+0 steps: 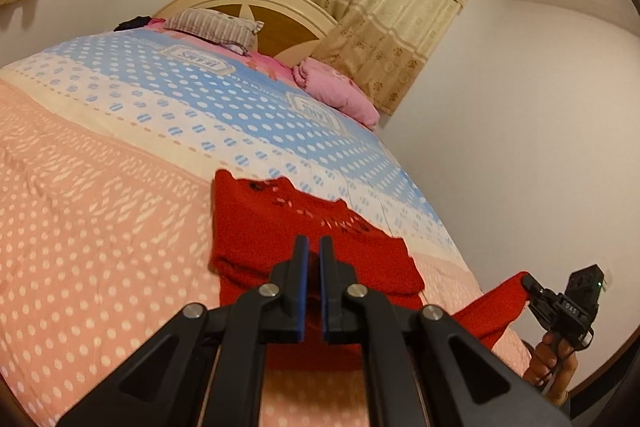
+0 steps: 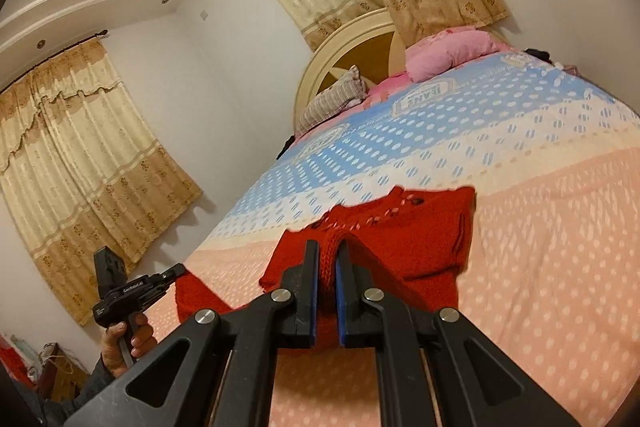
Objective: Fold small clothes
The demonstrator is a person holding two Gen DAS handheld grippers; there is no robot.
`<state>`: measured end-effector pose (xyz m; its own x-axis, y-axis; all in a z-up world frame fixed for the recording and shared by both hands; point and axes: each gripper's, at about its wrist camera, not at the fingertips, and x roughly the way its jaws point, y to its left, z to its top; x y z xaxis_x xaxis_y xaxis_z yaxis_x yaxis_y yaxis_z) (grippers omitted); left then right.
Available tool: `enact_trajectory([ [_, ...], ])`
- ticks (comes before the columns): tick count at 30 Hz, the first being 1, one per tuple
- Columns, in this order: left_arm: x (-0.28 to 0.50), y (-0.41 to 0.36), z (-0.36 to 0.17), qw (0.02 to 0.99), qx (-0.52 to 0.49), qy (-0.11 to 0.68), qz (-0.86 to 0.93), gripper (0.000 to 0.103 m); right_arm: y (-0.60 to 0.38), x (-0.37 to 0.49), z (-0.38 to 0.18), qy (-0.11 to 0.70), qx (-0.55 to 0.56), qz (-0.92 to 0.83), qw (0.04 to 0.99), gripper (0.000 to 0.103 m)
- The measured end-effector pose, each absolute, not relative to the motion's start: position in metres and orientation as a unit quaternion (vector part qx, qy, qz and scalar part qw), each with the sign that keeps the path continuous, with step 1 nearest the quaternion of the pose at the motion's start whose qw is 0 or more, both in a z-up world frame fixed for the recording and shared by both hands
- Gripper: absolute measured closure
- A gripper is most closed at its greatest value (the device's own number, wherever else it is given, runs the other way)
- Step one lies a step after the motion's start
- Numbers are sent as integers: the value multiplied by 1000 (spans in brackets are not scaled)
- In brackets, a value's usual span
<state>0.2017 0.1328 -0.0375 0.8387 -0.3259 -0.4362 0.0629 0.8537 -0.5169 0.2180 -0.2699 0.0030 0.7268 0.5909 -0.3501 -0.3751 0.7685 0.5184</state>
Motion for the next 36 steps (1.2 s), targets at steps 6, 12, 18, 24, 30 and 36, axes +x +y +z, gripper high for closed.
enact_trajectory([
  [6, 228, 135, -25, 933, -238, 252, -101, 98, -263, 247, 19, 241, 196, 245, 918, 97],
  [12, 259, 135, -21, 937, -221, 254, -93, 98, -251, 287, 25, 248, 186, 239, 920, 97],
  [18, 292, 144, -24, 938, -221, 256, -77, 103, -245, 329, 21, 256, 182, 223, 923, 97],
  [24, 329, 149, -46, 936, -210, 274, -66, 103, -244, 375, -6, 292, 183, 197, 918, 97],
  [30, 333, 123, -77, 922, -149, 340, -108, 79, -243, 410, -44, 328, 185, 176, 909, 97],
  [36, 334, 109, -104, 910, -141, 376, -100, 38, -237, 410, -59, 337, 168, 177, 909, 97],
])
